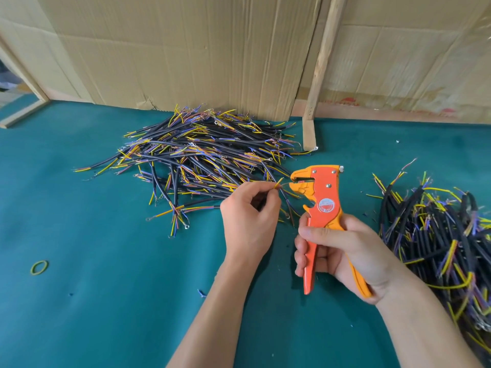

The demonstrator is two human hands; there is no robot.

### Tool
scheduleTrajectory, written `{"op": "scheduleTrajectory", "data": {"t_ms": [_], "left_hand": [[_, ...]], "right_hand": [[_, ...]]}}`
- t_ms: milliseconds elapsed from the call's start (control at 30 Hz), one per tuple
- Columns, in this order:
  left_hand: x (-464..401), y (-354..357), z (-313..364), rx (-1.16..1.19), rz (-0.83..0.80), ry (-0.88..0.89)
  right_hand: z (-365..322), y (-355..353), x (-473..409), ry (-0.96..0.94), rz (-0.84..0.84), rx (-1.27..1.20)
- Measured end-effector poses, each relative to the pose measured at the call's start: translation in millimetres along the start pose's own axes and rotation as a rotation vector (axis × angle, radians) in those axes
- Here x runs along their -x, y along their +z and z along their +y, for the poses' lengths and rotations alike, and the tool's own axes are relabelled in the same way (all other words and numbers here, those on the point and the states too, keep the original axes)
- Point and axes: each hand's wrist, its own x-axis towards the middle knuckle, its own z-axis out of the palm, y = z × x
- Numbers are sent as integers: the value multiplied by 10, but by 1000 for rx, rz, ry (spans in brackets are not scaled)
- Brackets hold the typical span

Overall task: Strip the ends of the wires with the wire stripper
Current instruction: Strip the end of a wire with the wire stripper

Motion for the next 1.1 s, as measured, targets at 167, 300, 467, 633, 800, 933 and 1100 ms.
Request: {"op": "scheduleTrajectory", "data": {"t_ms": [167, 300, 467, 633, 800, 933, 1100], "left_hand": [[-7, 1, -3, 5, 7, -15], [-5, -3, -10, 9, -4, -4], [-1, 8, -2, 10, -15, 19], [-3, 5, -5, 9, -18, 21], [-1, 1, 8, 11, -30, 14], [0, -7, 18, 2, -36, 20], [-5, -10, 4, -2, -38, 25]], "right_hand": [[2, -21, 9, 36, -40, 18], [11, -23, -1, 41, -47, 32], [9, 0, -20, 40, -43, 44], [19, 3, -29, 40, -12, 45], [22, 10, -38, 33, 8, 46], [17, 7, -34, 33, 17, 37], [14, 19, -27, 42, 5, 33]]}}
